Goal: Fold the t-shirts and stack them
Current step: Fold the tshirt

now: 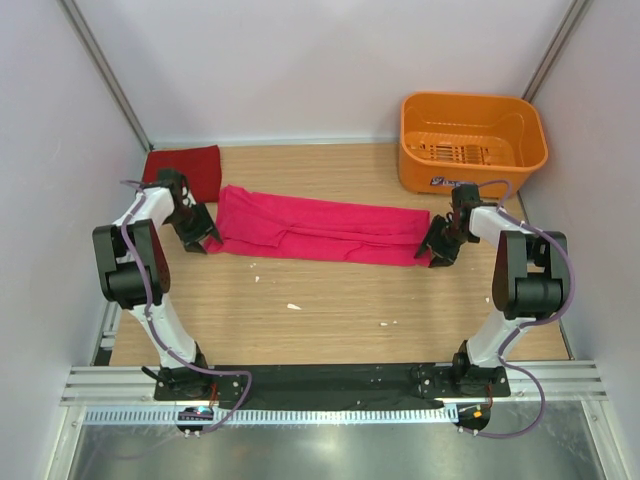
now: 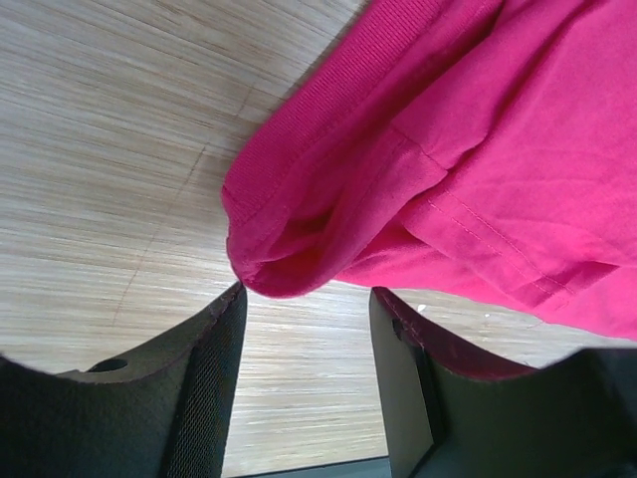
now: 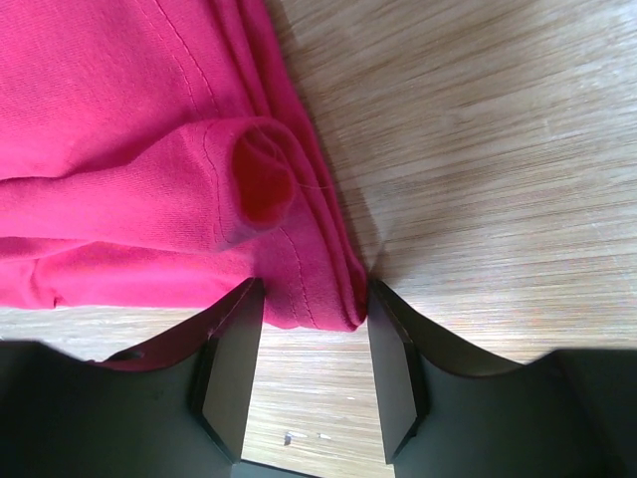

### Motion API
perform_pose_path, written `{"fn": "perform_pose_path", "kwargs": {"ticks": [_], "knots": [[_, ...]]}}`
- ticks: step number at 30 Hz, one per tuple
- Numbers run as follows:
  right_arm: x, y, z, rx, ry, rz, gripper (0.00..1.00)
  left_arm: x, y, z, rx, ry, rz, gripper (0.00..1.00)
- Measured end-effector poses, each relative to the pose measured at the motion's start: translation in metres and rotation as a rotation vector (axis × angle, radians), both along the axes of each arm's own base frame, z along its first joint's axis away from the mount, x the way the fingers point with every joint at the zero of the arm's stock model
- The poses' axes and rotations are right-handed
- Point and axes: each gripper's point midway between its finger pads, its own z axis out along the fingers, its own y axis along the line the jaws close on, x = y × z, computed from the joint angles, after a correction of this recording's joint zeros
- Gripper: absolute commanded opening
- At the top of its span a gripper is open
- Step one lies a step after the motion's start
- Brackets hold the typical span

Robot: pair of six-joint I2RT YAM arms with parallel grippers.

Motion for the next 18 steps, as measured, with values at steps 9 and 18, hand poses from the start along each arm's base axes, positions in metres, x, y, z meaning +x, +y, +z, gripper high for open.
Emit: {"fn": "perform_pose_path", "kwargs": {"ticks": [9, 18], "knots": [[0.000, 0.002, -0.001, 0.014, 0.000, 0.003, 0.45, 0.004, 0.007, -0.008, 0.029, 0.010, 0.014, 0.48], [0.001, 0.007, -0.007, 0.046, 0.014, 0.006, 0.01, 0.017, 0.016, -0.024, 0.043, 0.038, 0.026, 0.00]]}}
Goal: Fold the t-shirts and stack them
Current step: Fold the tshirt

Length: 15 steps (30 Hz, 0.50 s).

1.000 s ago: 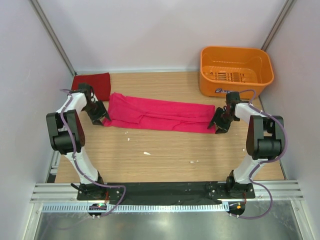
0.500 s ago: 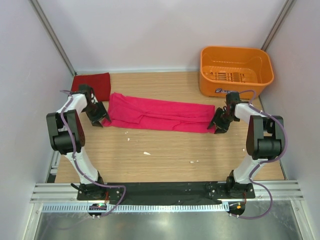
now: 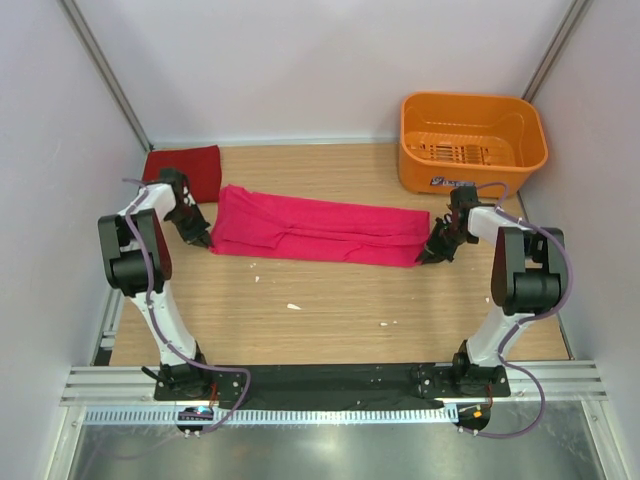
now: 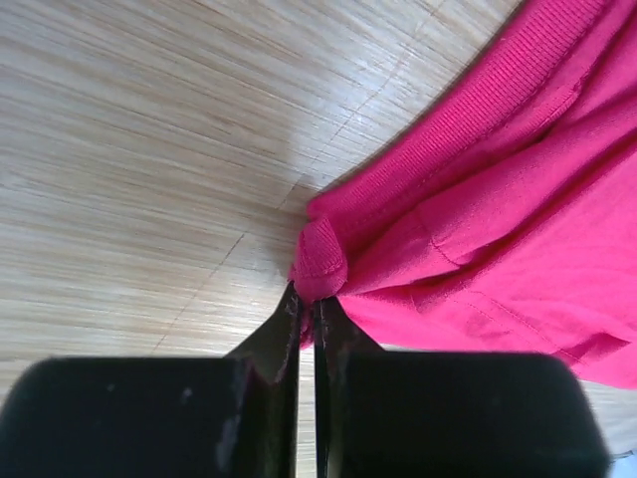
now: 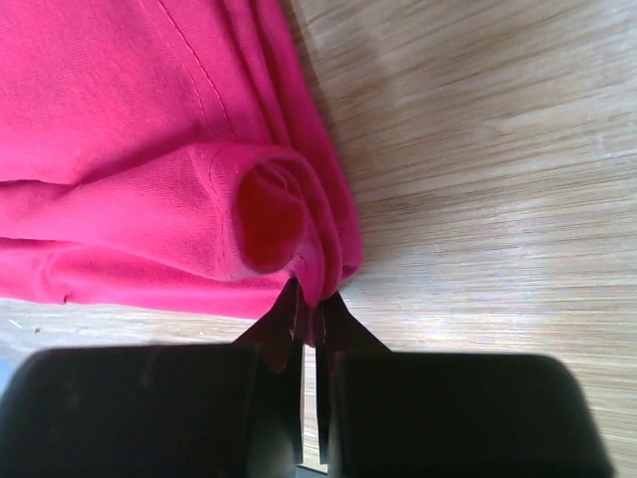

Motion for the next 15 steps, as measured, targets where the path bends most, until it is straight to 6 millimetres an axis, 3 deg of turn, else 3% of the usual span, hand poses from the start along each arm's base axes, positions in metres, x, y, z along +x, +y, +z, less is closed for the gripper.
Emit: {"fn": "perform_pose_path", "kwargs": {"ticks": [7, 13, 14, 15], "knots": [[-0.008, -0.003, 0.000, -0.023, 0.033, -0.009, 0.01, -0.010, 0.011, -0.003, 0.046, 0.034, 0.017, 0.00], [-0.044, -0.005, -0.002, -0.041, 0.109, -0.021, 0.01, -0.048, 0.018, -0.004, 0.057, 0.099, 0.062, 0.00], [-0.051, -0.004, -0.002, -0.040, 0.122, -0.020, 0.02, -0.054, 0.017, -0.005, 0.053, 0.110, 0.074, 0.03], [-0.057, -0.004, -0.002, -0.040, 0.133, -0.020, 0.07, -0.058, 0.017, -0.005, 0.051, 0.115, 0.080, 0.21]]}}
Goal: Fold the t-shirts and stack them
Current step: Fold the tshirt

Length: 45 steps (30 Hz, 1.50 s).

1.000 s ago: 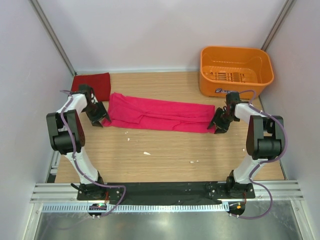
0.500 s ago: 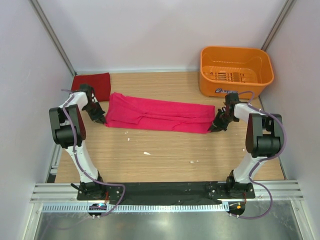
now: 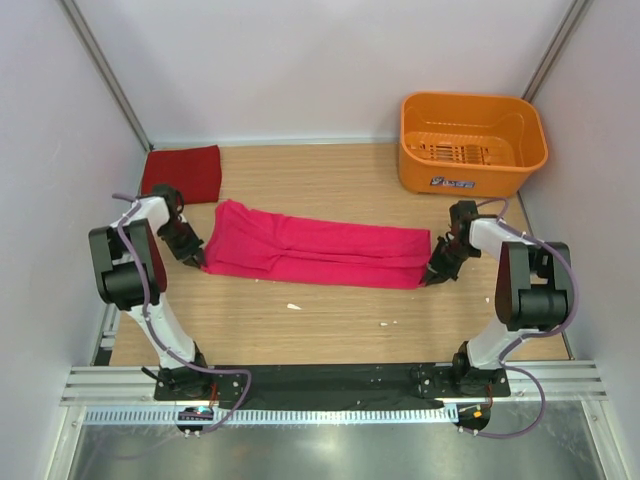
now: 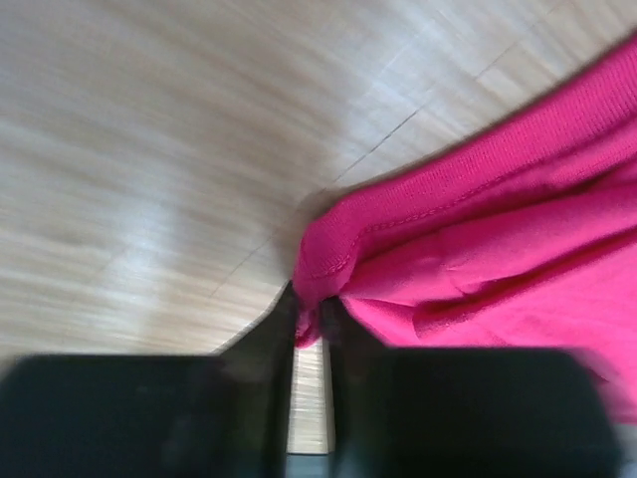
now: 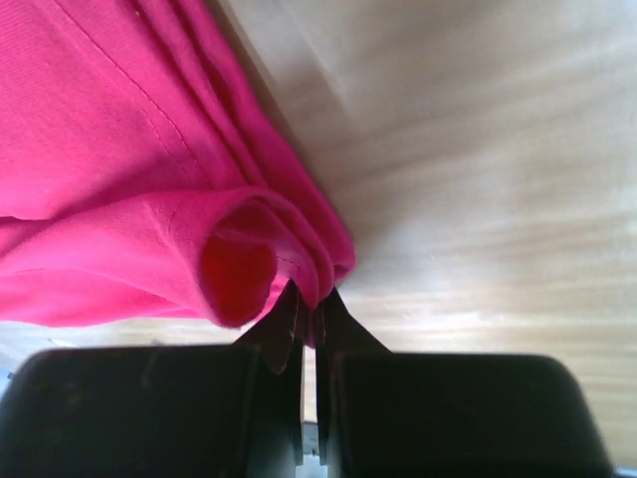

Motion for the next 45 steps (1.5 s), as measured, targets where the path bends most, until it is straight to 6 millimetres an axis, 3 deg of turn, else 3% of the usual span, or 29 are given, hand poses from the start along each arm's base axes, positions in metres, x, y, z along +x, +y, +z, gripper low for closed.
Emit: {"fn": "perform_pose_path", "kwargs": {"ticks": [1, 2, 3, 6, 10, 13, 15, 17, 20, 23, 27, 35, 38, 41, 45], "knots": [[-0.005, 0.000, 0.000, 0.000, 0.011, 0.000, 0.13, -0.003, 0.000, 0.000, -0.001, 0.003, -0.001, 0.27], [-0.009, 0.000, 0.000, 0.001, 0.020, 0.000, 0.28, -0.005, -0.001, 0.001, 0.003, 0.004, 0.005, 0.30], [-0.012, 0.000, 0.001, -0.004, 0.029, 0.000, 0.33, -0.008, -0.001, 0.002, 0.005, 0.006, 0.011, 0.37], [-0.017, -0.009, 0.004, -0.053, 0.042, 0.016, 0.48, -0.010, 0.002, 0.014, 0.028, -0.011, 0.024, 0.47], [0.001, -0.021, 0.030, -0.117, -0.024, 0.032, 0.51, 0.001, 0.005, 0.054, 0.060, -0.132, 0.034, 0.46], [0.029, -0.020, 0.055, -0.115, -0.139, 0.030, 0.49, 0.025, -0.010, 0.092, 0.026, -0.284, 0.017, 0.47], [0.044, -0.015, 0.063, -0.091, -0.195, 0.027, 0.50, 0.042, -0.035, 0.108, -0.014, -0.361, -0.042, 0.49], [0.050, -0.007, 0.063, -0.064, -0.215, 0.029, 0.51, 0.053, -0.073, 0.110, -0.060, -0.387, -0.142, 0.50], [0.052, 0.002, 0.058, -0.039, -0.210, 0.041, 0.51, 0.058, -0.152, 0.095, -0.120, -0.363, -0.366, 0.49], [0.052, 0.006, 0.053, -0.030, -0.199, 0.053, 0.51, 0.050, -0.212, 0.074, -0.128, -0.317, -0.564, 0.46], [0.051, 0.005, 0.051, -0.035, -0.193, 0.060, 0.51, 0.041, -0.248, 0.061, -0.063, -0.299, -0.745, 0.42], [0.039, 0.003, 0.041, -0.043, -0.163, 0.076, 0.54, 0.034, -0.251, 0.052, 0.156, -0.300, -0.947, 0.50], [0.035, 0.002, 0.041, -0.046, -0.159, 0.078, 0.54, 0.021, -0.250, 0.043, 0.213, -0.275, -1.015, 0.48], [0.035, 0.002, 0.043, -0.048, -0.166, 0.079, 0.54, 0.012, -0.248, 0.037, 0.252, -0.247, -1.062, 0.38], [0.035, 0.001, 0.043, -0.056, -0.167, 0.081, 0.54, 0.016, -0.242, 0.033, 0.304, -0.235, -1.082, 0.39]]}}
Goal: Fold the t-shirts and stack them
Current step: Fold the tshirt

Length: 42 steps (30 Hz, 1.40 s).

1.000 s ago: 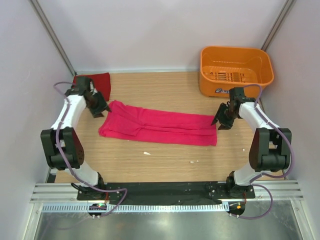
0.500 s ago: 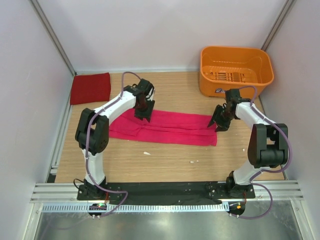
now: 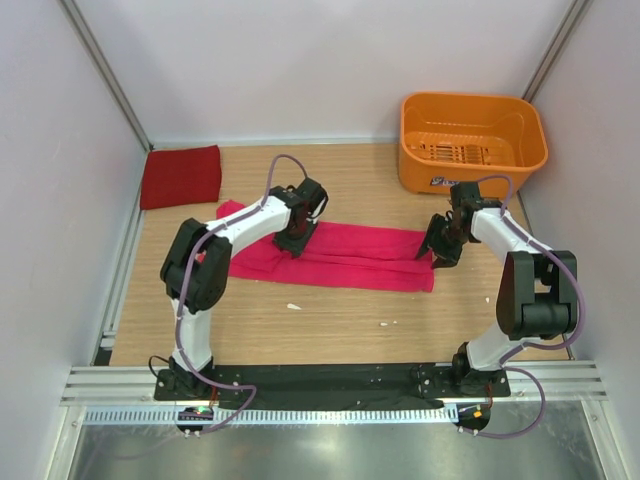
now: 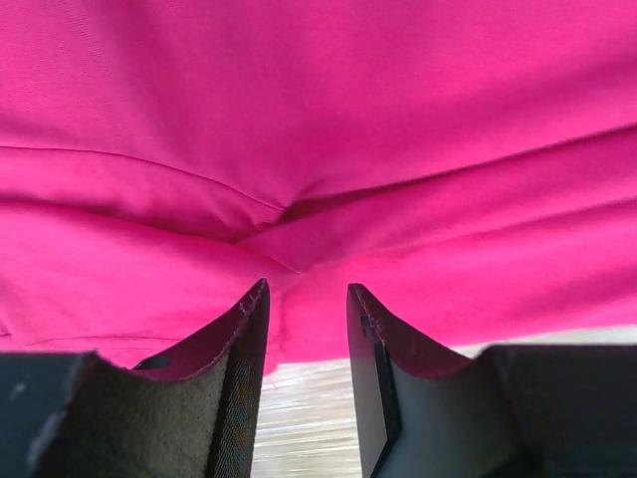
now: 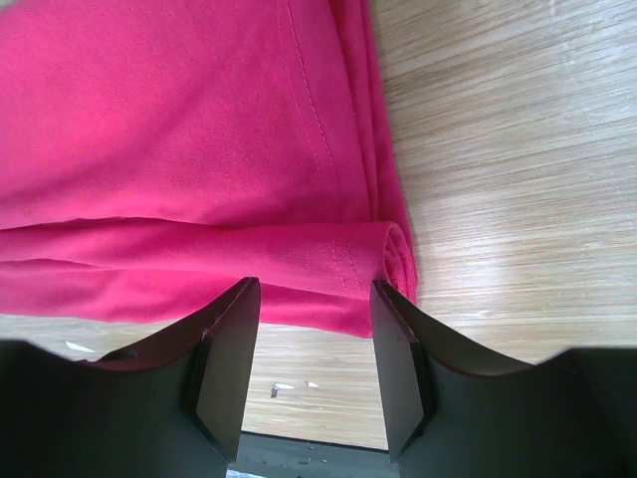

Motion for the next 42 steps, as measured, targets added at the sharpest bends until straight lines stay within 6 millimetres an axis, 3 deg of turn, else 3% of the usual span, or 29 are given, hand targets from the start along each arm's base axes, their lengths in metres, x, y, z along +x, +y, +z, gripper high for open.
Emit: {"fn": "perform_pose_path", "kwargs": {"ticks": [9, 15, 19, 22, 27, 32, 35, 37, 40, 42], "knots": [[0.001, 0.000, 0.000, 0.000, -0.003, -0.003, 0.54, 0.005, 0.013, -0.013, 0.076, 0.000, 0.002, 0.33], [0.001, 0.001, 0.000, 0.004, -0.004, -0.007, 0.45, 0.008, 0.012, -0.015, 0.088, -0.001, -0.001, 0.22], [0.003, 0.002, 0.001, 0.010, -0.009, -0.010, 0.45, 0.013, 0.009, -0.011, 0.082, -0.017, 0.006, 0.12], [0.002, 0.001, 0.000, 0.009, -0.006, -0.010, 0.49, 0.017, 0.009, -0.008, 0.082, -0.031, 0.010, 0.11], [-0.001, 0.001, 0.000, 0.008, 0.009, -0.009, 0.53, 0.018, 0.008, -0.007, 0.079, -0.037, 0.028, 0.20], [-0.003, 0.004, 0.001, 0.022, 0.013, -0.005, 0.52, 0.022, 0.005, -0.006, 0.073, -0.040, 0.036, 0.12], [-0.008, 0.007, 0.000, 0.042, 0.019, 0.003, 0.46, 0.027, 0.002, -0.009, 0.073, -0.040, 0.038, 0.08], [-0.012, 0.011, -0.001, 0.062, 0.024, 0.013, 0.34, 0.026, 0.002, -0.013, 0.078, -0.032, 0.041, 0.07], [-0.021, 0.018, -0.005, 0.088, 0.045, 0.032, 0.26, 0.023, 0.004, -0.014, 0.086, -0.019, 0.047, 0.23], [-0.027, 0.024, -0.008, 0.091, 0.059, 0.058, 0.21, 0.022, 0.005, -0.012, 0.085, -0.018, 0.053, 0.26]]}}
